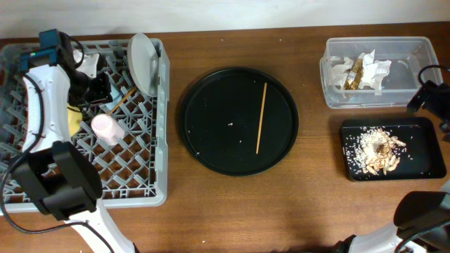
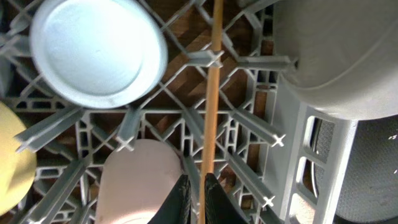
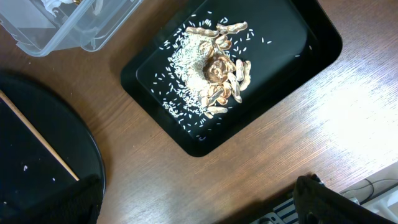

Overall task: Sort waste into correct bins and load items into the dishwasher rack
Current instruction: 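Carry the chopstick into the rack and drop it beside the plate, then reach the left gripper back to the second chopstick on the tray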

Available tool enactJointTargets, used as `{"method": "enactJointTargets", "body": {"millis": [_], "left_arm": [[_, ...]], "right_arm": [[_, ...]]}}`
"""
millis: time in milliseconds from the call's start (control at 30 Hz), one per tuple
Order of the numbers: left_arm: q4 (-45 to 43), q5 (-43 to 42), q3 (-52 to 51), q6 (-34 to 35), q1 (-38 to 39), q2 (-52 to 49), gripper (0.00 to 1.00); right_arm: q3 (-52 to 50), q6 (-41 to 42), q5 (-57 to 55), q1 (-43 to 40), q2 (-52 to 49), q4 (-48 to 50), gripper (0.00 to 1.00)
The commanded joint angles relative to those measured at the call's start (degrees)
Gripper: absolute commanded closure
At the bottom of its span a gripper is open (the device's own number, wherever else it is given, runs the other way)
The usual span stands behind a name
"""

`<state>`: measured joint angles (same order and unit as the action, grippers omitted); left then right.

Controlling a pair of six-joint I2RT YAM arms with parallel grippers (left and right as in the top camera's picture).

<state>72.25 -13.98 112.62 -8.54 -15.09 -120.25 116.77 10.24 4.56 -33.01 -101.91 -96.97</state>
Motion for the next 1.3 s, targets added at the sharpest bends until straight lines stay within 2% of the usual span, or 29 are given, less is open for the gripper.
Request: {"method": "enactJointTargets", "body": {"millis": [0,133,267,400,533,600,633,667,700,767,867,967,1000,1033,1067,1200,1267], "left_arm": [[1.2,-1.2,0.8,-0.1,-1.3,-0.2,0.88],[3.3,-1.3,0.8,-0.1,-1.4,-0.2,0.85],[6.0,-1.8,0.8,1.6,-1.4,-0.2,0.91],[8.5,-7.8,0.8,1.6,-1.3,-0.2,0.94],[13.8,-9.1,0.8,1.6,-1.2,-0.2,0.92],[15.3,-9.0,0.8,1.6,-1.2,-0.2,0.76],[15.3,-8.7,0.8,1.6,-1.2,-0.2,0.39],[15.2,-8.7,0.8,1.6,-1.2,-0.2,0.2],[15.2,-8.7,0.8,1.6,-1.2,-0.2,0.18],[15.8,-8.8,1.1,2.2,-1.2,-0.2,0.19],[22.7,-8.8,6.1,2.7,-1.2,0.0,0.23],[24.5,-10.7,8.6,3.3,0.5,3.8,0.33],[24.5,-11.8,8.6,3.3,2.5,5.8,0.41],[24.5,-12.4,8.6,3.4,5.4,7.3,0.54],[24.5,-12.4,8.6,3.3,8.4,8.1,0.62],[20.8,-12.1,7.7,3.8,24.5,7.7,0.61],[11.0,-7.2,4.0,13.3,34.3,7.1,0.61]], "right_arm": [[0.0,-0.4,-0.1,-0.1,0.3,-0.1,0.02],[0.0,-0.4,-0.1,-0.1,0.3,-0.1,0.02],[0.0,-0.4,-0.1,-0.1,0.3,-0.1,0.02],[0.0,-0.4,-0.1,-0.1,0.3,-0.1,0.02],[0.0,-0.4,-0.1,-0.1,0.3,-0.1,0.02],[0.0,-0.4,-0.1,-0.1,0.3,-0.1,0.01],[0.0,-0.4,-0.1,-0.1,0.3,-0.1,0.02],[0.0,-0.4,-0.1,-0.1,0.3,-0.1,0.02],[0.0,-0.4,-0.1,-0.1,0.3,-0.1,0.02],[0.0,-0.4,-0.1,-0.1,0.3,-0.1,0.02],[0.0,-0.4,-0.1,-0.1,0.3,-0.1,0.02],[0.0,-0.4,-0.1,-0.1,0.3,-0.1,0.02],[0.0,-0.4,-0.1,-0.1,0.3,-0.1,0.02],[0.0,-0.4,-0.1,-0.1,0.3,-0.1,0.02],[0.0,-0.4,-0.1,-0.1,0.3,-0.1,0.02],[0.0,-0.4,-0.1,-0.1,0.3,-0.1,0.01],[0.0,-0.4,-0.1,-0.1,0.3,-0.1,0.02]]}}
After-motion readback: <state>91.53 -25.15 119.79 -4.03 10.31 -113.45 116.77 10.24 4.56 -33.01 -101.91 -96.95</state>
